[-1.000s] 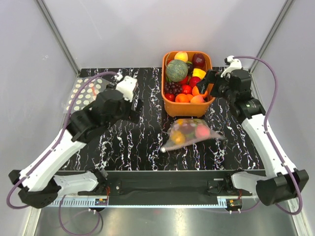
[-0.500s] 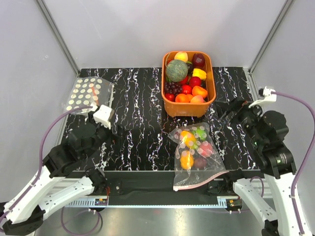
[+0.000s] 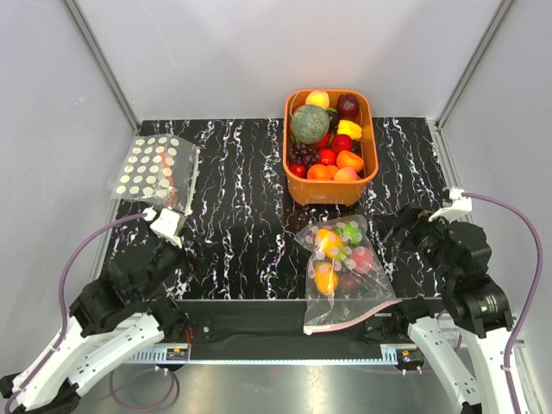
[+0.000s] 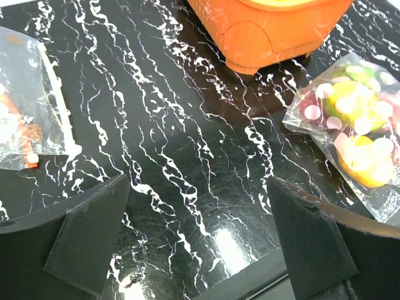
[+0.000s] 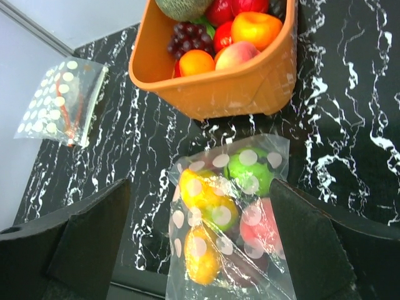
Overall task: Place the food in the zip-top bag and seal the zipper
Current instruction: Reset both arms
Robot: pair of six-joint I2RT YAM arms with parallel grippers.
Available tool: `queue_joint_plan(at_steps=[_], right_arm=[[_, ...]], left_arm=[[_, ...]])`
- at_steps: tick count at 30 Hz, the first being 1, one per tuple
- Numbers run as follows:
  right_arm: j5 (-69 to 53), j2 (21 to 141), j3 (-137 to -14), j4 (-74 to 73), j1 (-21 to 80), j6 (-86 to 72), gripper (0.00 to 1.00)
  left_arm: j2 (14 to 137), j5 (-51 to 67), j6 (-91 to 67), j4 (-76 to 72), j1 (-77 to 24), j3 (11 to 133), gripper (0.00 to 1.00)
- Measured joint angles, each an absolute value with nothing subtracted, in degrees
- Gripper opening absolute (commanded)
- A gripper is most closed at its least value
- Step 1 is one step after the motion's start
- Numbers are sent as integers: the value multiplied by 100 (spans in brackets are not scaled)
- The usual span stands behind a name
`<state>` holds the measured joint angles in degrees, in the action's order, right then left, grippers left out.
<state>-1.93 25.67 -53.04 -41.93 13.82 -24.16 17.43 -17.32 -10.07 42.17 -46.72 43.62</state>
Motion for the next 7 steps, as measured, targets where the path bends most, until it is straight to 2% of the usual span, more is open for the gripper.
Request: queue_joint_plan(at_steps=[7], right_arm=[[-196, 2536, -5131, -4316, 1382, -2488, 100]], left_arm=[[2060, -1634, -1004, 4189, -4674, 4318, 99]])
